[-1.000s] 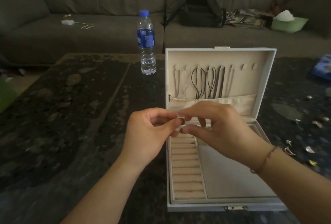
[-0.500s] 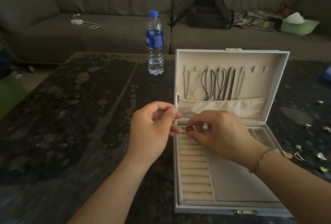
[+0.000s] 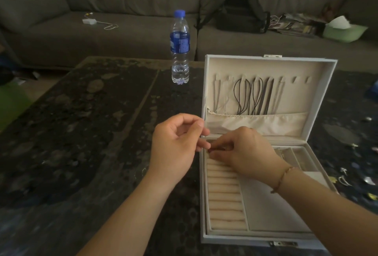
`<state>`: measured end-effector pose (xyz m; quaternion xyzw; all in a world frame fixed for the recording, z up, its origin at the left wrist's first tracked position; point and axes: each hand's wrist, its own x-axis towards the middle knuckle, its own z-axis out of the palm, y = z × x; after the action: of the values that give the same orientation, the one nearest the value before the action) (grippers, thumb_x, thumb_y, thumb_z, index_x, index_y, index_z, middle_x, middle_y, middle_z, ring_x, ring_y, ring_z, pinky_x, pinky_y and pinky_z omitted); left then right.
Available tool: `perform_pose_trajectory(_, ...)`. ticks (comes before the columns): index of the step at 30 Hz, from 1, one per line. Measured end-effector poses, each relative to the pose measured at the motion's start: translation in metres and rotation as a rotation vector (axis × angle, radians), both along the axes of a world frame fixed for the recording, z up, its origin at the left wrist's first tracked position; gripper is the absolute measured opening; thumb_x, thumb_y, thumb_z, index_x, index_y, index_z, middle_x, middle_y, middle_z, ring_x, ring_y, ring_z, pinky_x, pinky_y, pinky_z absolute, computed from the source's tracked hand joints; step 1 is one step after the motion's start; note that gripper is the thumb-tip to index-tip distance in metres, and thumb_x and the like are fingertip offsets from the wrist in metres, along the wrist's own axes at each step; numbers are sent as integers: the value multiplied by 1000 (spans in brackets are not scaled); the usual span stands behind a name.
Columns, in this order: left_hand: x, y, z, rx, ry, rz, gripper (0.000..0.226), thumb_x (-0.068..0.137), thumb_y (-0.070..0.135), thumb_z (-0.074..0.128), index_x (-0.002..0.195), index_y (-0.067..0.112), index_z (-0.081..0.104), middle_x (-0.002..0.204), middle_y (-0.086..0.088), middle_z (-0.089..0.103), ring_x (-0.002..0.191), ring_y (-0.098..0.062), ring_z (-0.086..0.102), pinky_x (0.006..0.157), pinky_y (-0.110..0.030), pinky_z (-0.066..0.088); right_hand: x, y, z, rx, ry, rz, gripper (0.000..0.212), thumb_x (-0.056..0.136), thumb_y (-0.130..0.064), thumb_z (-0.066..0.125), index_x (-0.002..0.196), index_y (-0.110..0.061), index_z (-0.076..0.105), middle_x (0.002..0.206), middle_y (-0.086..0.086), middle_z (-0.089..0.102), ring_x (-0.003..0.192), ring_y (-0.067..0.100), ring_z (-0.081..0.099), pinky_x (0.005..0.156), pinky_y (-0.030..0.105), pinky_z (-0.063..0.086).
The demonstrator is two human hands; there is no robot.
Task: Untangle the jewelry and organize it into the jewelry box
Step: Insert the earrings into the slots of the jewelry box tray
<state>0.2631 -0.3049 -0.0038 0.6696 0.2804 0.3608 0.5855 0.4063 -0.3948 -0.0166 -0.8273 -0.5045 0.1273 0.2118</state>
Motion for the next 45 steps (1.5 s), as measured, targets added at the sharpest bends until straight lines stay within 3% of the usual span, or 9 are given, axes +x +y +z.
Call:
perform_pose_trajectory(6, -3, 0, -8, 391, 110, 50, 9, 92, 20, 66, 87, 21, 74, 57, 5, 61, 51, -9, 57, 52, -17, 47, 2, -11, 11, -48, -199, 48, 25, 85, -56, 63, 108, -49, 68, 67, -21, 50, 72, 3, 54, 67, 25, 50)
perform_pose_trajectory(11, -8, -11, -6, 920, 668, -72, 29, 92, 46, 45, 102, 35, 70, 65, 11, 60, 58, -6, 57, 58, -27, 52, 7, -19, 6, 24, -171, -16, 16, 86, -49, 64, 97, -44, 74, 57, -19, 48, 58, 0, 47, 57, 21, 45)
perform_pose_trajectory(20, -3, -23, -5, 1026, 932, -82, 37, 96, 48, 34, 102, 35, 67, 67, 10, 51, 63, -7, 54, 54, -24, 42, 10, -13, 10, -36, -324, 125, 22, 92, -53, 54, 107, -46, 69, 84, -12, 68, 86, 12, 63, 67, 26, 47)
perform_pose_trajectory(23, -3, -27, -3, 1008, 961, -90, 37, 98, 48, 34, 109, 36, 67, 68, 11, 50, 64, -7, 52, 52, -23, 35, 17, -12, 9, -34, -423, 214, 22, 94, -52, 51, 109, -46, 67, 93, -9, 72, 88, 18, 66, 68, 29, 48)
perform_pose_trajectory(29, -4, -26, -6, 1018, 995, -91, 40, 99, 46, 33, 119, 37, 66, 75, 9, 56, 69, -10, 58, 55, -26, 40, 29, -13, 3, 55, -496, 291, 18, 87, -51, 52, 90, -43, 68, 74, -12, 70, 66, 17, 65, 54, 24, 38)
perform_pose_trajectory(33, -4, -20, -4, 952, 969, -106, 37, 98, 47, 36, 123, 44, 63, 77, 10, 61, 68, -9, 58, 57, -27, 48, 21, -15, 6, 17, -433, 231, 17, 92, -49, 54, 99, -43, 69, 80, -11, 72, 76, 17, 67, 61, 27, 45)
perform_pose_trajectory(38, -3, -20, -4, 943, 965, -45, 27, 94, 53, 44, 96, 39, 67, 69, 10, 58, 62, -6, 57, 57, -26, 50, 12, -22, 9, 51, -421, 183, 24, 92, -52, 52, 109, -44, 65, 90, -6, 72, 86, 22, 67, 70, 32, 50)
perform_pose_trajectory(42, -1, -38, 2, 1080, 802, -33, 25, 92, 56, 46, 98, 40, 65, 75, 18, 58, 64, 0, 53, 53, -16, 38, 15, -58, 18, 206, -421, 109, 26, 90, -48, 55, 112, -38, 67, 76, -8, 70, 70, 16, 66, 58, 28, 45)
perform_pose_trajectory(45, 1, -52, -4, 1092, 537, -269, 44, 85, 62, 51, 109, 31, 72, 101, 16, 62, 93, -7, 57, 74, -29, 51, 25, -105, 22, 308, -486, 24, 22, 84, -46, 57, 96, -35, 73, 66, -13, 66, 58, 9, 62, 52, 22, 43)
